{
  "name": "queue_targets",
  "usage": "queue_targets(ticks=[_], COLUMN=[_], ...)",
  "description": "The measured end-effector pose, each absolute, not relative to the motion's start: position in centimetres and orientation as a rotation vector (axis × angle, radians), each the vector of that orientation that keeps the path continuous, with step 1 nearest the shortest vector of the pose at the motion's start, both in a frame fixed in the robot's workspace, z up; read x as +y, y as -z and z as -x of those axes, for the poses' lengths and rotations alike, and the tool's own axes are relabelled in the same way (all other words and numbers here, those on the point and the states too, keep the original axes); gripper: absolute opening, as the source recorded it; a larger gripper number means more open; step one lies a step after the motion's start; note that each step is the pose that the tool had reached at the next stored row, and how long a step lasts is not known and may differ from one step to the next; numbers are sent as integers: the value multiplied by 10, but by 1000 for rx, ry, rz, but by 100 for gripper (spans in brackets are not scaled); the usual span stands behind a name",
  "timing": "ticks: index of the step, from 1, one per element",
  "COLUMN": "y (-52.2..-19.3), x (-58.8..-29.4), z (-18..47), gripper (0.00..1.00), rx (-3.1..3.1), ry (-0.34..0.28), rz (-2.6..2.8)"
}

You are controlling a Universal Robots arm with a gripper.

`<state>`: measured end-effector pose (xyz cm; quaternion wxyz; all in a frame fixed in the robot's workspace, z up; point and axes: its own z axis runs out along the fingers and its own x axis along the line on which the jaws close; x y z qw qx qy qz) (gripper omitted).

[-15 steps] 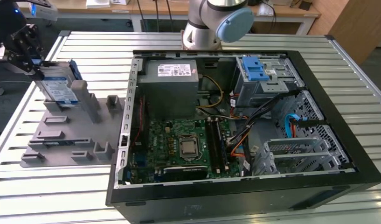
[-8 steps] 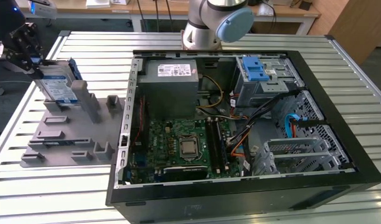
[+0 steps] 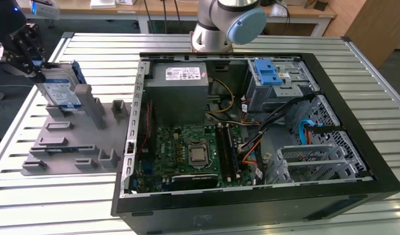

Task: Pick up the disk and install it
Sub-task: 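Pick up the disk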

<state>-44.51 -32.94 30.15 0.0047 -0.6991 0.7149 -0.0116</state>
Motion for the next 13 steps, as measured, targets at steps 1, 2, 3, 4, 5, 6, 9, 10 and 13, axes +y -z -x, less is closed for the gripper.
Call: queue_targets(ticks=[1, 2, 3, 4, 5, 6, 9, 10, 13], y=[-302, -302, -302, -302, -302, -302, -303, -303, -304], x=[-329, -329, -329, -329, -329, -329, -329, -329, -329], z=[445, 445, 445, 445, 445, 445, 445, 445, 445], gripper=[36, 36, 36, 36, 36, 36, 36, 36, 36], rx=[2239, 2239, 2239, 2239, 2239, 2239, 2239, 2239, 2239], ry=[36, 37, 37, 37, 37, 36, 36, 36, 35], rz=[2190, 2190, 2190, 2190, 2190, 2190, 2189, 2189, 2189])
